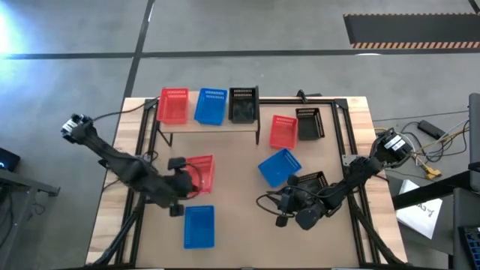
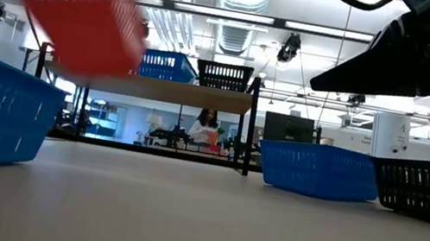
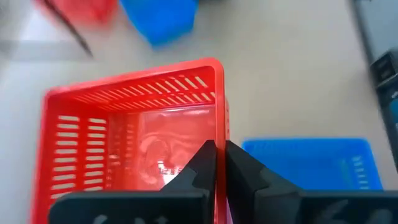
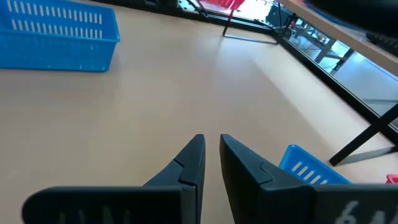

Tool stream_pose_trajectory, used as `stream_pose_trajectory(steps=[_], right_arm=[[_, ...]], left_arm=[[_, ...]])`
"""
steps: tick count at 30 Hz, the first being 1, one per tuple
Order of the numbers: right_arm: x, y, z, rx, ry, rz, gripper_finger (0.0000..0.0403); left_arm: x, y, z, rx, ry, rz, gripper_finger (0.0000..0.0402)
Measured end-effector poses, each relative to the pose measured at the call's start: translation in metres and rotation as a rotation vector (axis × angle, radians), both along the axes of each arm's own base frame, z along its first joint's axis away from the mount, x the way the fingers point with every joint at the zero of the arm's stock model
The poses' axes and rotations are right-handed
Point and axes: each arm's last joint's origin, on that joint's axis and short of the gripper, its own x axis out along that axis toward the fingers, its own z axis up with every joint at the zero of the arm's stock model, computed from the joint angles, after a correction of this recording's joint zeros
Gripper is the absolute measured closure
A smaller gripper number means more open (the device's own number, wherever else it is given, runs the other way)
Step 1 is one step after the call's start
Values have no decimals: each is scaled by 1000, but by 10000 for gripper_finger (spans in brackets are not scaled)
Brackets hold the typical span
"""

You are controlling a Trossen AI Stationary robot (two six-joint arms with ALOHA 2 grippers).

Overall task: Stack baskets on shelf by color
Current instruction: Stack the bottom red bin on the red bin on the shelf

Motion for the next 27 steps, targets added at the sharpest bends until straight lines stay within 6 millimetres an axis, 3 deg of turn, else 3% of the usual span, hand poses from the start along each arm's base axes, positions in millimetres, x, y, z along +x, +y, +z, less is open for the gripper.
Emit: stream_pose_trajectory(steps=[5,11,17,22,27], right_arm=[[0,0,0,2,-1,-1,360],[0,0,0,2,0,-1,360],[0,0,0,12,-4,-5,360],[0,0,0,14,-5,-5,360],[0,0,0,13,-6,-4,360]], left_arm=[[-16,15,59,262,-236,-6,401],[-36,65,101,520,-293,120,401],[-66,116,108,796,-111,172,401],[-79,145,105,719,-34,177,401],[-73,174,95,602,54,176,401]])
